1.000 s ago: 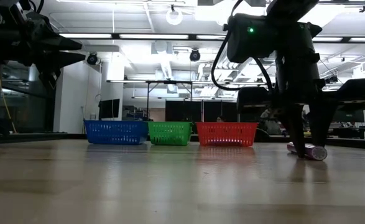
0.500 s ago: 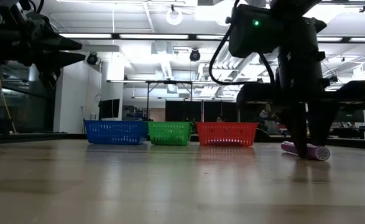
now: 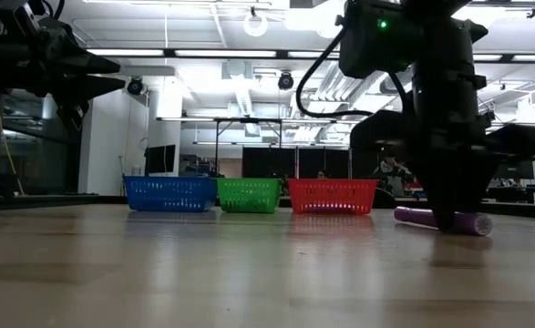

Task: Pick & Place Markers
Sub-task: Put the purple highlighter into the green bin

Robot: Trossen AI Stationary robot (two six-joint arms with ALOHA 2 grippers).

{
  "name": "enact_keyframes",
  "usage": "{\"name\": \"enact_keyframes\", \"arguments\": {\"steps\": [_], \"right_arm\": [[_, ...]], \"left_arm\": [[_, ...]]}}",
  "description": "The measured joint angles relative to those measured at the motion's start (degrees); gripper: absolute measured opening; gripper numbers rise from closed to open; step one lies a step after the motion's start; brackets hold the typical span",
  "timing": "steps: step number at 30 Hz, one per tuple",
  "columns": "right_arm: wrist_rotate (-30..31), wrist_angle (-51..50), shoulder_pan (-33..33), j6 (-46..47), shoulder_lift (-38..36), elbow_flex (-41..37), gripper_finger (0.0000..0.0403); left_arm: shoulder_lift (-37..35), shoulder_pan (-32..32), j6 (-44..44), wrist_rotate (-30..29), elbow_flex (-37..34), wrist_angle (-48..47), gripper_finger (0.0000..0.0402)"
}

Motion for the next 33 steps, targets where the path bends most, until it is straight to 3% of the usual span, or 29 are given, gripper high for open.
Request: {"name": "enact_keyframes", "arguments": {"steps": [7,19,27,33], "right_arm": [[4.4,0.7,-0.5,-10.1,-2.3,-0.1,0.0054],[7.1,0.2,-5.0,-28.7,-12.7,-0.1,0.0054],[7.0,2.9,-15.1,-42.4,-21.9,-0.1,0.0054],[1.8,12.2,-25.1,-49.6,-23.9,0.8,0.0054]], "left_arm": [[0.0,0.0,0.0,0.0,0.0,0.0,0.0115],[0.0,0.0,0.0,0.0,0.0,0.0,0.0115],[0.0,0.0,0.0,0.0,0.0,0.0,0.0115],[0.0,0.0,0.0,0.0,0.0,0.0,0.0115]]}}
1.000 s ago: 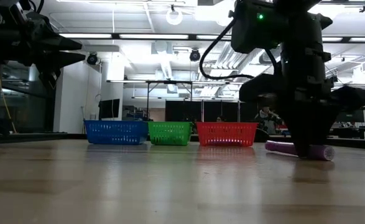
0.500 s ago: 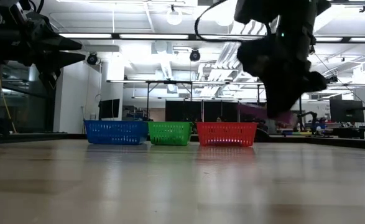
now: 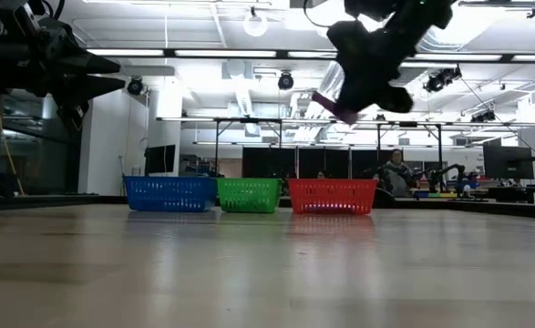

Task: Pick & Place Markers
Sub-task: Put the purple highlighter into the green bin

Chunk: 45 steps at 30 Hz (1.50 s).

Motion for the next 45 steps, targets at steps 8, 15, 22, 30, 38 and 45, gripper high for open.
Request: {"name": "enact_keyframes", "arguments": {"steps": [8,15,22,30,38,45], "right_arm": [[-0.5,0.6,-6.5,-9.2,3.8,11.7,0.0054],[0.0,-3.7,-8.4,-7.8,12.7,24.2,0.0054],[0.7,-3.9,-7.0,2.4,25.6,35.4,0.0054],[-0.5,-4.4,-6.2,14.1,36.3,40.6,0.0054],[0.3,-4.7,-6.2,23.4,39.6,40.6,0.0054],[1.1,-10.0,-7.0,27.3,40.9,40.7,0.0054]], "left_arm": [[0.0,0.0,0.0,0.0,0.0,0.0,0.0115],[0.0,0.0,0.0,0.0,0.0,0.0,0.0115],[0.0,0.0,0.0,0.0,0.0,0.0,0.0115],[0.0,0.0,0.0,0.0,0.0,0.0,0.0115],[0.0,0.0,0.0,0.0,0.0,0.0,0.0115],[0.0,0.0,0.0,0.1,0.0,0.0,0.0115]]}}
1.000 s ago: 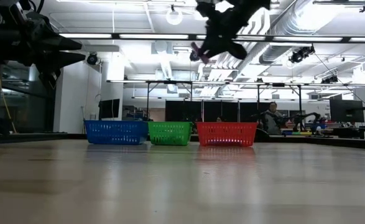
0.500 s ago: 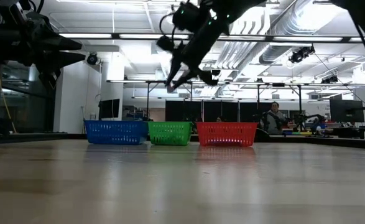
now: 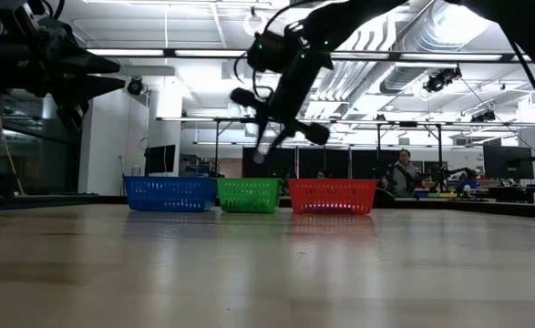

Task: Pick & Place Markers
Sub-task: Put the purple highlighter into the green bin

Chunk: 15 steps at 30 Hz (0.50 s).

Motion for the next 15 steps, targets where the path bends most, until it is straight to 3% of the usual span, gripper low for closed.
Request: {"name": "enact_keyframes", "arguments": {"steps": [15], "right_arm": [[0.1,-2.1,0.2,1.0,1.2,0.0,0.0054]], "left_arm": [[0.0,0.0,0.0,0.6,0.0,0.0,0.0115]]}}
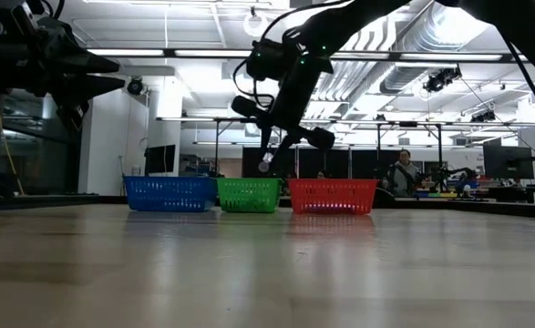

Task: Pick & Place Markers
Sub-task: Put the purple highlighter into the green bin, then return to Home Position

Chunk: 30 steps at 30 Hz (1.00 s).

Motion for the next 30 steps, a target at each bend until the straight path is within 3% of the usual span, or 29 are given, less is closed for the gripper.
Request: {"name": "enact_keyframes", "arguments": {"steps": [14,20,26,30], "right_arm": [[-0.1,6.6,0.6,1.1,0.2,-2.6,0.0054],[0.0,4.6,0.8,0.0,0.4,-2.6,0.0054],[-0.1,3.5,0.9,-0.1,0.4,-2.6,0.0124],[-0.2,4.2,0.8,-0.1,0.4,-2.6,0.0145]], "left_arm": [[0.0,0.0,0.0,0.4,0.0,0.0,0.0115],[0.0,0.0,0.0,0.4,0.0,0.0,0.0115],[0.0,0.0,0.0,0.3,0.0,0.0,0.0115],[0.0,0.0,0.0,0.3,0.0,0.0,0.0115]]}}
